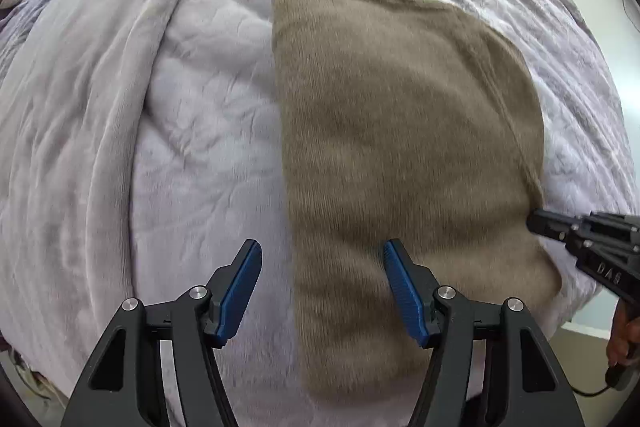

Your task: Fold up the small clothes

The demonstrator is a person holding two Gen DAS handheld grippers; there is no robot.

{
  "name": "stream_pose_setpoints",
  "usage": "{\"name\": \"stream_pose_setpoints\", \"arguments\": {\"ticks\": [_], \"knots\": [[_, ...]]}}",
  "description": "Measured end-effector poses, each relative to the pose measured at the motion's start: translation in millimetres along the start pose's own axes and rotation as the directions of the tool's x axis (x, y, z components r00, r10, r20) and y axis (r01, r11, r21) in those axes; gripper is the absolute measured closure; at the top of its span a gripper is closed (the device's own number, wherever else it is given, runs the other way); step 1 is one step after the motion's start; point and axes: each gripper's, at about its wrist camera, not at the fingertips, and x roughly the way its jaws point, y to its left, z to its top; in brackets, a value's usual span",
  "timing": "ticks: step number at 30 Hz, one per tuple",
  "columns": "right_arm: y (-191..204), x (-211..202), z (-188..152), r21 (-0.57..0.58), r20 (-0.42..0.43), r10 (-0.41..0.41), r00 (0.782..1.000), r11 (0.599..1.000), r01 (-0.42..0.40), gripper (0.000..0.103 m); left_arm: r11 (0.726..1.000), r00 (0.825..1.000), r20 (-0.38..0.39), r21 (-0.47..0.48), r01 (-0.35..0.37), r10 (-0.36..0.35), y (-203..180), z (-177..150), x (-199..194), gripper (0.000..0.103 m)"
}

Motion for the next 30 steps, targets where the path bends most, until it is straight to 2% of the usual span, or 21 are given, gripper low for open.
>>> {"name": "stream_pose_setpoints", "arguments": {"ticks": [6, 7, 9, 10, 12, 13, 14, 16, 18, 19, 20, 22, 25, 30], "knots": [[4.5, -15.1, -16.9, 0.009, -0.036, 0.016, 0.999, 1.0, -0.015, 0.103, 1.0, 0.999, -0.048, 0.017, -0.007, 0.008, 5.5, -24.7, 2.7, 0.038], [3.0, -19.4, -22.0, 0.015, -0.039, 0.022, 0.999, 1.0, -0.021, 0.099, 1.0, 0.999, -0.054, 0.011, -0.003, 0.004, 7.4, -28.0, 2.3, 0.038], [-0.1, -27.2, -32.3, 0.048, -0.046, 0.051, 0.998, 0.998, -0.049, 0.098, 1.0, 0.998, -0.058, 0.001, 0.002, -0.002, 9.9, -31.9, 1.6, 0.038], [-3.4, -31.2, -33.7, 0.077, -0.044, 0.07, 0.997, 0.995, -0.066, 0.094, 1.0, 0.998, -0.058, -0.001, 0.004, -0.004, 10.9, -33.2, 1.3, 0.038], [-11.3, -38.8, -41.1, 0.147, -0.03, 0.13, 0.991, 0.981, -0.125, 0.079, 1.0, 0.998, -0.06, -0.002, 0.005, -0.005, 11.2, -34.1, 1.6, 0.038], [-15.5, -41.7, -45.5, 0.186, -0.018, 0.173, 0.985, 0.968, -0.167, 0.061, 1.0, 0.998, -0.061, 0.0, 0.005, -0.005, 11.6, -34.9, 1.6, 0.038], [-18.0, -43.1, -48.3, 0.208, -0.011, 0.194, 0.981, 0.96, -0.187, 0.055, 1.0, 0.998, -0.061, 0.004, 0.004, -0.004, 11.6, -34.5, 1.5, 0.038], [-21.2, -42.7, -54.4, 0.225, -0.006, 0.212, 0.977, 0.953, -0.205, 0.055, 1.0, 0.998, -0.061, 0.012, 0.003, -0.002, 11.6, -35.3, 1.0, 0.038], [-18.6, -40.0, -56.2, 0.201, -0.021, 0.178, 0.984, 0.965, -0.17, 0.061, 1.0, 0.998, -0.062, 0.017, 0.004, -0.003, 12.6, -36.1, 0.5, 0.038], [-16.2, -36.9, -57.0, 0.191, -0.031, 0.162, 0.986, 0.969, -0.154, 0.078, 1.0, 0.998, -0.064, 0.019, 0.005, -0.003, 11.4, -34.1, 1.9, 0.036], [-14.1, -32.2, -57.9, 0.184, -0.053, 0.145, 0.988, 0.974, -0.133, 0.093, 1.0, 0.998, -0.066, 0.019, 0.0, 0.001, 11.6, -33.9, 2.3, 0.03], [-12.6, -21.1, -53.2, 0.188, -0.073, 0.092, 0.993, 0.979, -0.077, 0.093, 1.0, 0.998, -0.069, 0.012, -0.008, 0.009, 12.9, -33.4, 3.7, 0.028], [-20.8, -12.5, -59.8, 0.227, -0.08, 0.083, 0.993, 0.972, -0.063, 0.094, 1.0, 0.997, -0.08, -0.008, 0.006, -0.007, 18.0, -36.2, 3.3, 0.028], [-21.5, -9.2, -67.9, 0.23, -0.088, 0.078, 0.993, 0.972, -0.056, 0.094, 1.0, 0.997, -0.082, 0.002, -0.002, 0.003, 17.2, -38.1, 2.5, 0.028]]}}
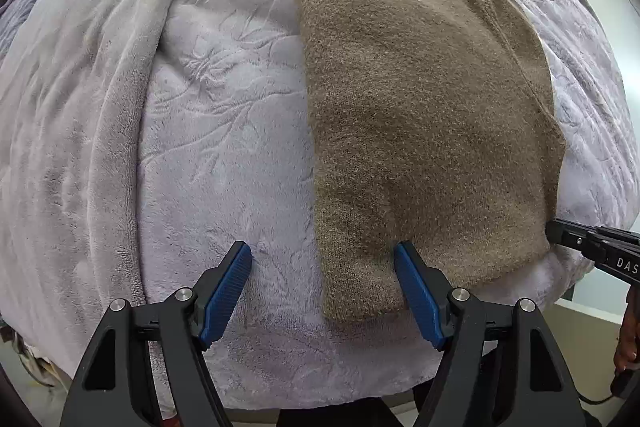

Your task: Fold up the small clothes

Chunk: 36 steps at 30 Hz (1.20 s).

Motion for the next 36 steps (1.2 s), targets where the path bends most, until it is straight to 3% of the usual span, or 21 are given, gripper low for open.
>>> {"name": "stream_pose_setpoints", "arguments": {"ticks": [10, 15, 30, 36], "knots": [[6.5, -5.5, 1.2, 0.008, -0.005, -0.048, 0.999, 0.999, 0.048, 0.094, 1.0, 1.0, -0.002, 0.005, 0.003, -0.003, -2.2, 2.6, -1.3, 0.028], [5.3, -6.2, -3.5, -0.01, -0.031, -0.137, 0.99, 0.991, 0.136, 0.094, 1.0, 1.0, 0.002, -0.015, 0.011, -0.011, 2.2, -0.7, -2.0, 0.028], [7.3, -30.4, -0.7, 0.002, 0.005, -0.149, 0.989, 0.989, 0.149, 0.093, 1.0, 1.0, -0.012, -0.006, 0.0, 0.0, 0.0, 1.2, -8.2, 0.028], [5.3, -36.3, 7.1, 0.033, 0.006, -0.122, 0.992, 0.992, 0.122, 0.093, 1.0, 1.0, 0.009, 0.014, -0.026, 0.026, -3.2, 7.7, -30.9, 0.028]]}}
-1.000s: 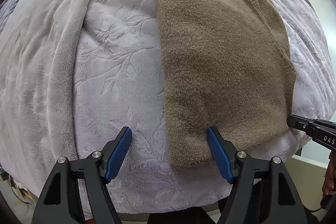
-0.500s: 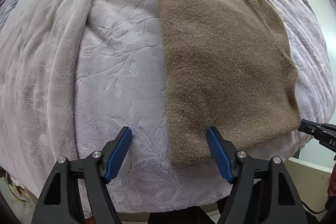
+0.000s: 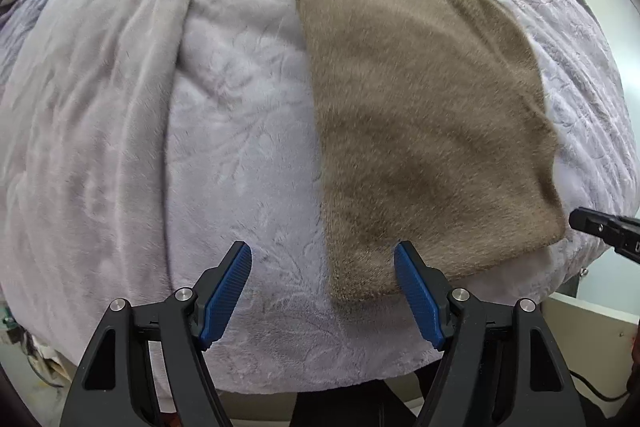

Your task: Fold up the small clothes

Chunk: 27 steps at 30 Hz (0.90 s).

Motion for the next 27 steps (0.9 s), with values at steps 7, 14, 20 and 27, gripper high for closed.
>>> {"name": "stream_pose_setpoints", "arguments": {"ticks": [7, 14, 20, 27], "knots": [[9.7, -27.7, 24.8, -0.011, 0.039, 0.045, 0.998, 0.999, -0.045, 0.066, 1.0, 0.998, 0.063, 0.012, -0.019, 0.019, -8.8, 23.4, -39.3, 0.028], [31.9, -63.5, 46.9, -0.044, 0.089, 0.03, 0.996, 0.999, -0.026, 0.053, 0.999, 0.996, 0.087, -0.045, 0.014, -0.01, -9.4, 39.8, -64.9, 0.016], [53.1, -84.6, 54.5, -0.051, 0.119, 0.019, 0.993, 0.999, -0.014, 0.035, 0.997, 0.993, 0.119, -0.073, 0.004, 0.005, -10.7, 50.3, -83.1, 0.001], [66.4, -98.2, 56.8, -0.08, 0.157, -0.019, 0.987, 0.996, 0.031, 0.022, 0.995, 0.994, 0.106, -0.095, -0.029, 0.039, -8.8, 56.3, -88.8, 0.001]]}}
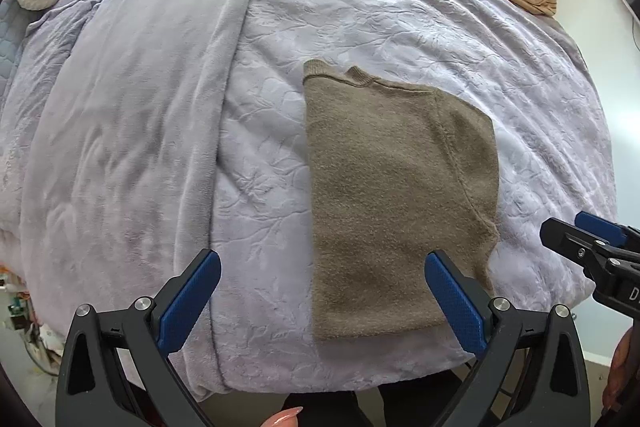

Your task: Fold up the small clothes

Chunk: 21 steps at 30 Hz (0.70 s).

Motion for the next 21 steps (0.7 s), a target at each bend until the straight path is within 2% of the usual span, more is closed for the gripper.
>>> {"name": "stream_pose_setpoints", "arguments": {"ticks": [6, 21], "knots": [[4.3, -7.8, 5.4, -0.002, 0.031, -0.037, 0.999, 0.999, 0.037, 0.019, 0.999, 0.999, 0.022, 0.002, -0.05, 0.05, -1.0, 3.1, -8.6, 0.001], [6.5, -8.2, 8.0, 0.018, 0.016, -0.04, 0.999, 0.999, 0.04, 0.018, 0.998, 0.997, 0.036, -0.003, -0.066, 0.066, -1.3, 12.0, -17.8, 0.001]]}}
